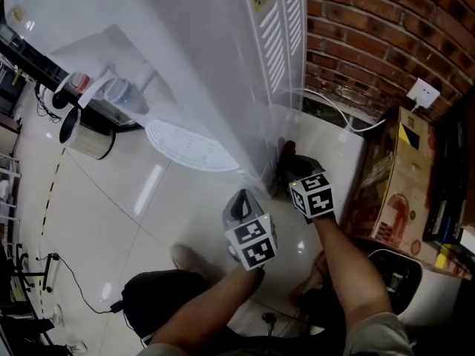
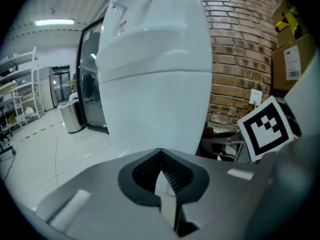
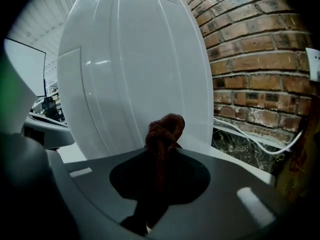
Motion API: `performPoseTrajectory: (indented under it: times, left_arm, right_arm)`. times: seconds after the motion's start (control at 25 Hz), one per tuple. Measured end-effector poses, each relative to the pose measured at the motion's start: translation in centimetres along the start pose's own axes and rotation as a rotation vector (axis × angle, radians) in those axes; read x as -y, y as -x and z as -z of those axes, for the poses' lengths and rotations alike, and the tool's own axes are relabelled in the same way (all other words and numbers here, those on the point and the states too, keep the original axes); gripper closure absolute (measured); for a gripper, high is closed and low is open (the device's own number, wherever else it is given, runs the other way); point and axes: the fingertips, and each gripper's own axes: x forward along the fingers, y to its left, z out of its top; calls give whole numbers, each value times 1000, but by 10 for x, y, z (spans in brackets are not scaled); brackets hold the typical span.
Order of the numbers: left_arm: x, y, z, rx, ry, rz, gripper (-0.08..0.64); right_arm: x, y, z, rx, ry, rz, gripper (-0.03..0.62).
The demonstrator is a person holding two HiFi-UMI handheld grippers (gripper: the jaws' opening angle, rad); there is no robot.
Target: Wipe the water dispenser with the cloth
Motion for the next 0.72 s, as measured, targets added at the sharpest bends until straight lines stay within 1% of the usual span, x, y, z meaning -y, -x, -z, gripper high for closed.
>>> performPoseTrajectory:
  times: [0.12, 0.28, 0.4, 0.52, 0.72]
  left_arm:
    - [-4, -12, 16, -39, -6, -19, 560]
    - [-4, -23, 25, -62, -21, -17, 560]
    - [-5, -30, 31, -86, 6, -25, 560]
    - [-4, -36, 34, -101, 29, -28, 560]
    - [-4, -44, 27, -100, 29, -19, 560]
  right_arm:
    - [3, -11, 23, -56, -5, -3, 525]
    - [10, -27, 48, -112, -47, 15, 525]
    - [14, -34, 58, -141, -67, 26, 525]
    - [17, -37, 72, -182, -77, 35, 525]
    - [13, -49, 93, -275, -117, 3, 523]
